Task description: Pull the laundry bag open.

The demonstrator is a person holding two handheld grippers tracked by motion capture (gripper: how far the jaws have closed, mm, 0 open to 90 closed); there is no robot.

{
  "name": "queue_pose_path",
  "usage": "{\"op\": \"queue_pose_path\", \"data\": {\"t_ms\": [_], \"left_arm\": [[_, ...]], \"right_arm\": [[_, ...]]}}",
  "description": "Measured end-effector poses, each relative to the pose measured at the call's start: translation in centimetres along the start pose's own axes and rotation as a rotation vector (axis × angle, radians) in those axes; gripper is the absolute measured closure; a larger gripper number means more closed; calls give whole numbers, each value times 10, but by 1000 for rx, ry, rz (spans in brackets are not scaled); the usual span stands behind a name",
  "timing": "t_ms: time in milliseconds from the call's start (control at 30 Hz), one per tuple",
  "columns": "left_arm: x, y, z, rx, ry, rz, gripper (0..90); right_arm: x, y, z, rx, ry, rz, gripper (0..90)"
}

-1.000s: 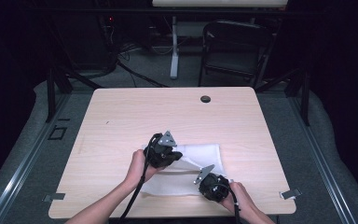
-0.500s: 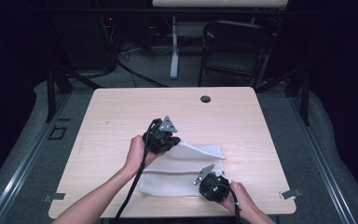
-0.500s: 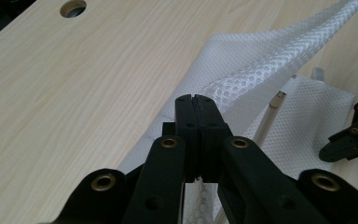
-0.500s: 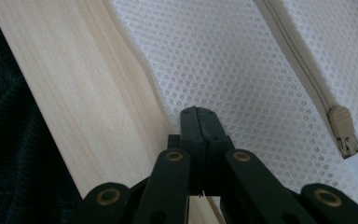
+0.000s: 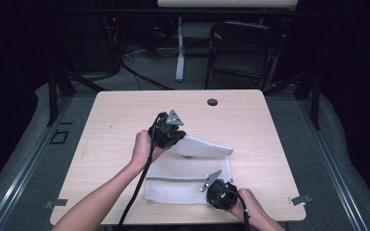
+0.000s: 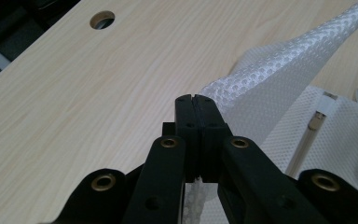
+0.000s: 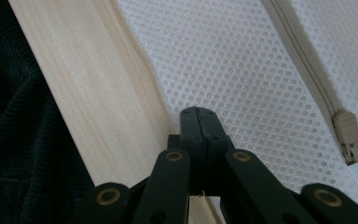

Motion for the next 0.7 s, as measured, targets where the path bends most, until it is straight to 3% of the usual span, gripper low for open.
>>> {"op": "queue_pose_path", "data": {"t_ms": [700], "left_arm": [[13,20,34,62,-100,-25,894]], "right_arm": [[-3,-1,4,37,-7,13,900]]}}
Point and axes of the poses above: each handheld gripper's, and its own axes: y roughly forward along the jaws, x roughly out of its top, z roughly to its left, the point moved 3 cm from there along y, roughly forward along the jaws, and after that the axes turned 13 degrees about z, right-handed, at the moved point
